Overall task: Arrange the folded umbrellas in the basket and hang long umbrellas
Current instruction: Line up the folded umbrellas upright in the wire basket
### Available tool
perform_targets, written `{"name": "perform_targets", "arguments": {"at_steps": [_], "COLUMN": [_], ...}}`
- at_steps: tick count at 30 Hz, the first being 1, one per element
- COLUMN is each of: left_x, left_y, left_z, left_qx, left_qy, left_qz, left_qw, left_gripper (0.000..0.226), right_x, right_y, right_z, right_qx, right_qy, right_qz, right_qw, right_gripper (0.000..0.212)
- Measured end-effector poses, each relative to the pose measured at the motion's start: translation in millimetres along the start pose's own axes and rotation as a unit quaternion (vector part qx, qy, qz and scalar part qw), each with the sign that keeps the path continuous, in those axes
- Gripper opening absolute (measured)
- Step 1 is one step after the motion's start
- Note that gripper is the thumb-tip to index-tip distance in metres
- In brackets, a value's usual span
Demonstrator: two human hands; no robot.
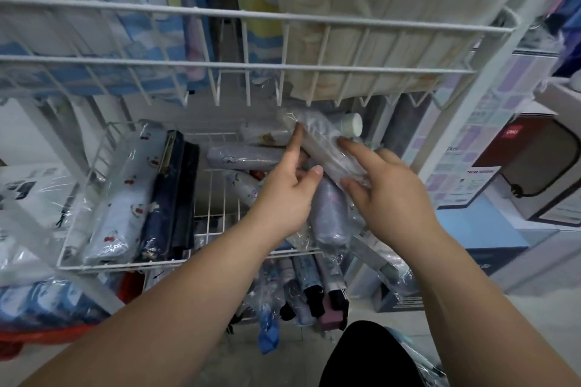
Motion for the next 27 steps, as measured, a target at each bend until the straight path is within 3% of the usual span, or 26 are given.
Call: {"name": "perform_targets", "arguments": {"at_steps": [6, 14, 19, 23, 27], "left_x": [50.1, 137.2, 171.7, 189.2, 190.9], "left_y": [18.0, -17.6, -47.6, -55.7, -55.4], "left_z": [-1.1, 2.1, 16.3, 24.8, 16.5], "left_qx": [-0.043, 0.029, 0.073, 0.036, -0.018], "left_qy": [0.056, 0.117, 0.072, 0.018, -0.035], "left_qz": [-0.038, -0.032, 0.125, 0.327, 0.416], "left_qw": [0.997, 0.992, 0.987, 0.944, 0.909], "left_gripper": [0.063, 0.071, 0.071, 0.065, 0.055], "right_x": [4.2, -92.0, -162.2, -194.5, -210.1], "right_y": [-52.8, -130.7, -141.5, -142.9, -143.9], "right_z": [14.8, 16.9, 13.5, 10.1, 6.8], "right_qx": [0.032, 0.024, -0.084, -0.131, -0.127], "right_qy": [-0.017, -0.139, -0.190, -0.180, -0.169], "right_qz": [0.052, 0.150, 0.281, 0.293, 0.253], "right_qw": [0.998, 0.979, 0.937, 0.930, 0.944], "right_gripper": [0.060, 0.066, 0.058, 0.057, 0.059]}}
Point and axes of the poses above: each hand's wrist, its own z-axis towards the middle knuckle, its own x-axis out of the back of the hand, y = z × x, the point moved 8 cm from there along z, towards the middle knuckle, and after that the axes turned 9 degrees about y, right-handed, at the moved point
